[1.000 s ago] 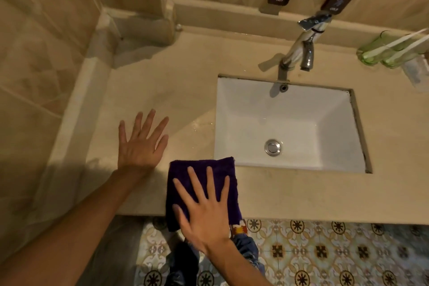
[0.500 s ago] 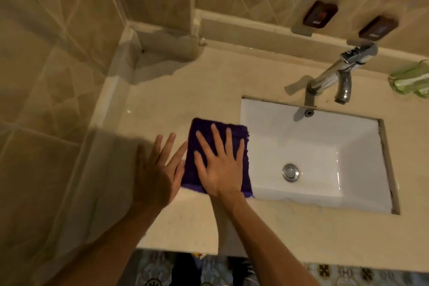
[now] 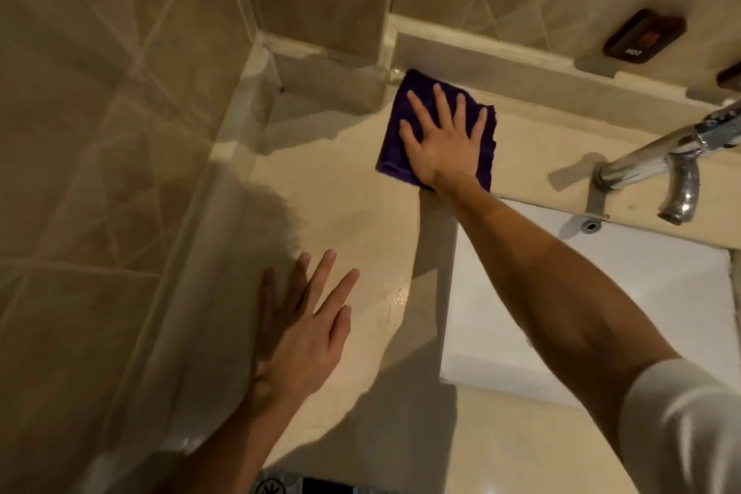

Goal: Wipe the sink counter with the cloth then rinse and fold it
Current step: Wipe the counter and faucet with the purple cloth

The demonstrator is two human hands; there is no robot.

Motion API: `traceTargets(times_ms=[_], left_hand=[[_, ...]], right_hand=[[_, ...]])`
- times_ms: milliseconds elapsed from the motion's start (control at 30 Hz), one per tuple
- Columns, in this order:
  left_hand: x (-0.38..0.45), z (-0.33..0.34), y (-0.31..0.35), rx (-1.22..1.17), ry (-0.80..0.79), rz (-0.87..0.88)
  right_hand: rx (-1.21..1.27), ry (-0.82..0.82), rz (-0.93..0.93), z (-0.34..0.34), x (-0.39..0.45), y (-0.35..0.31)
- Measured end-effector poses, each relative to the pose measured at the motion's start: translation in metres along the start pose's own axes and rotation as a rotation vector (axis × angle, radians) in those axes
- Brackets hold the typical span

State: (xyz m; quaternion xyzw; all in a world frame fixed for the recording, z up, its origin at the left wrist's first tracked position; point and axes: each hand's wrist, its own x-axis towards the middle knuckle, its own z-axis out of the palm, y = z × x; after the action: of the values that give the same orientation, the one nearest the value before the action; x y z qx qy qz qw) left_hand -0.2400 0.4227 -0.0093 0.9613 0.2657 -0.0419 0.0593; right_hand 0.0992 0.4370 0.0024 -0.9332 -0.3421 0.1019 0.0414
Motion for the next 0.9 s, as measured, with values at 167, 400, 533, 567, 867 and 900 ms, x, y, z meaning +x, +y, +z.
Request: traceTargets(times_ms=[167, 400, 533, 567, 867, 900], left_hand=[[-0.003, 0.000, 0.001, -0.004, 0.038, -0.001], [-0.002, -0.001, 0.002, -0.054, 0.054, -0.002], [-0.002, 0.000, 0.003, -0.016, 0.005, 0.000], [-0.001, 0.000, 0.003, -0.002, -0.025, -0.008], [-0.007, -0.001, 0.002, 0.033, 0.040, 0.019], [-0.005, -0.002, 0.003, 0.024, 0.022, 0.007]], right_hand=[[-0.020, 0.002, -0.001, -0.002, 0.016, 0.002], [-0.007, 0.027, -0.031, 0.011, -0.036, -0.008], [0.011, 0.055, -0.096, 0.026, -0.123, -0.020], [0.013, 0.052, -0.114, 0.031, -0.148, -0.022], [0.023, -0.057, -0.177, 0.050, -0.323, -0.024], [0.020, -0.065, -0.175, 0.051, -0.341, -0.025]])
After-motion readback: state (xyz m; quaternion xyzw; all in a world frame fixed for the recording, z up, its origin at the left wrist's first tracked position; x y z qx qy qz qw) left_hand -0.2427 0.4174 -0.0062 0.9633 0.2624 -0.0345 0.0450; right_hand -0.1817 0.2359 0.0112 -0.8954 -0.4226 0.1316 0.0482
